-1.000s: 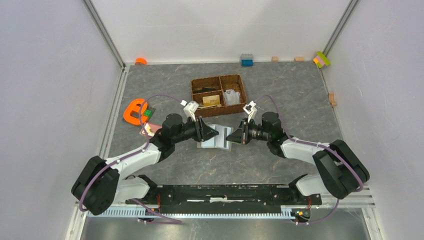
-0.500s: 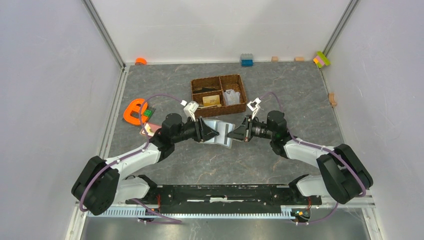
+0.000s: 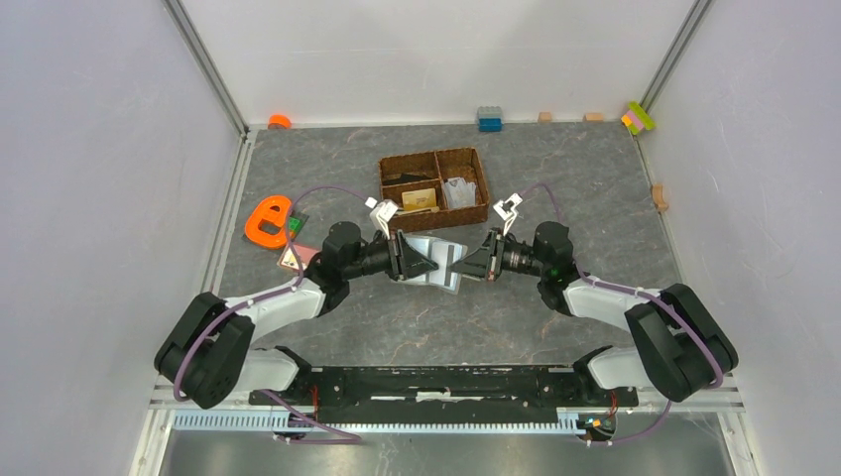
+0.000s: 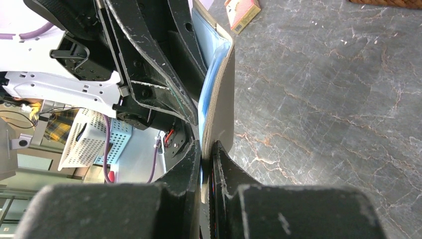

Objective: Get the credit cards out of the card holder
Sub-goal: Remove the credit card from the card holder.

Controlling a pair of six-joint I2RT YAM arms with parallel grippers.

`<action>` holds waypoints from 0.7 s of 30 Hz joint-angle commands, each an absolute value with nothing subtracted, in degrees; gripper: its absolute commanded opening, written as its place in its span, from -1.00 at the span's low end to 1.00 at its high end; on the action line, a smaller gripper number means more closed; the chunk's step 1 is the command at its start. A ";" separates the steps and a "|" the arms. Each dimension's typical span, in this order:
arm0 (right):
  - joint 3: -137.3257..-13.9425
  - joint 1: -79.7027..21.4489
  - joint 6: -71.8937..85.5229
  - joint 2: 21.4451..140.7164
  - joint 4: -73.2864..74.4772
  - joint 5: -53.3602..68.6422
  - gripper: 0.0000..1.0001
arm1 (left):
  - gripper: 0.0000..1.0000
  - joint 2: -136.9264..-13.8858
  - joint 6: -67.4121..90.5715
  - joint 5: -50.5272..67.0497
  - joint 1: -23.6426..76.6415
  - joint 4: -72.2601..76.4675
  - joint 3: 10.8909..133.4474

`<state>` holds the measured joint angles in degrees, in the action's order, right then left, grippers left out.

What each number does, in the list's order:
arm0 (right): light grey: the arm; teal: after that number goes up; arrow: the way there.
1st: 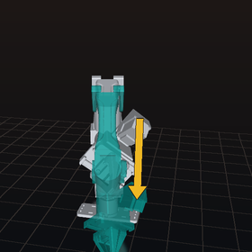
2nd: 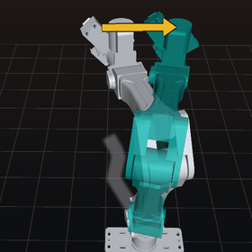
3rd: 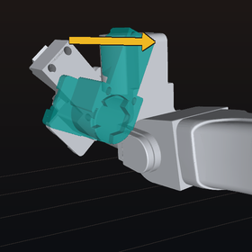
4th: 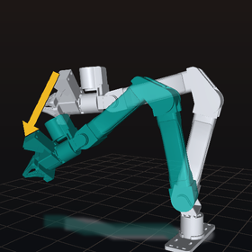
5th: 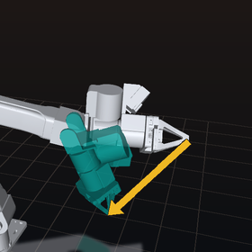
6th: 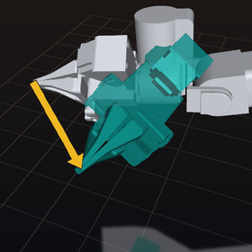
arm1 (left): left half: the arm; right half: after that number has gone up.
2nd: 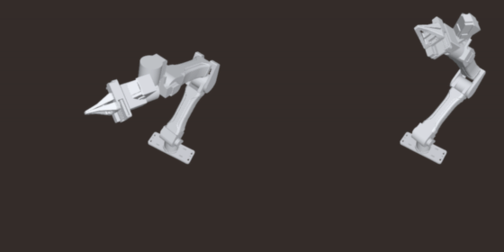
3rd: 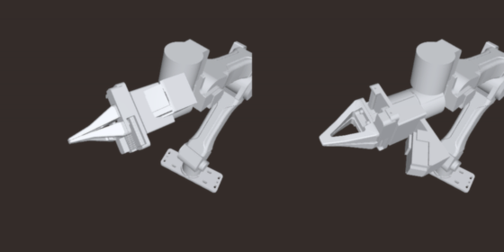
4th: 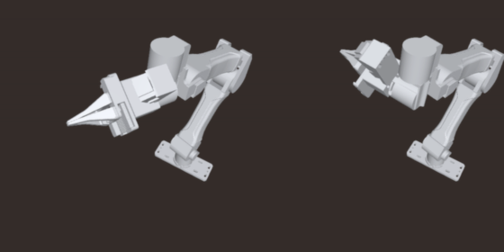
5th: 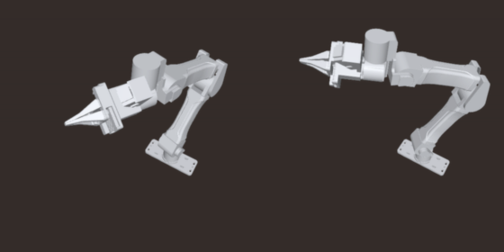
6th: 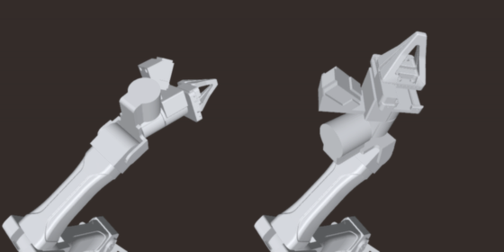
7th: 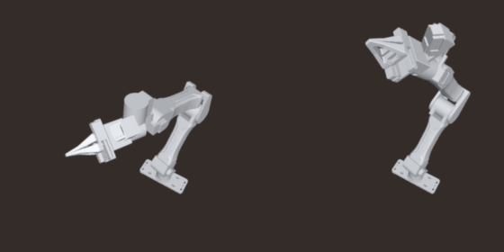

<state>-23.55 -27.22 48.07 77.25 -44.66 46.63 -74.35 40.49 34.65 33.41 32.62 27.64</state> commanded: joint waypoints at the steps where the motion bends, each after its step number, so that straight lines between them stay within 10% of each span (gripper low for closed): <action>1: -23.77 -27.33 49.66 77.57 -50.73 49.35 -1.00 | -0.41 -74.32 45.02 39.98 32.89 42.99 26.74; 13: -23.29 -27.23 48.25 78.49 -51.40 48.62 -0.17 | -0.95 -75.27 48.27 42.90 32.88 49.47 25.84; 21: -22.41 -25.93 49.65 77.94 -52.32 48.25 -0.93 | -0.95 -74.12 48.60 41.18 31.55 48.04 25.07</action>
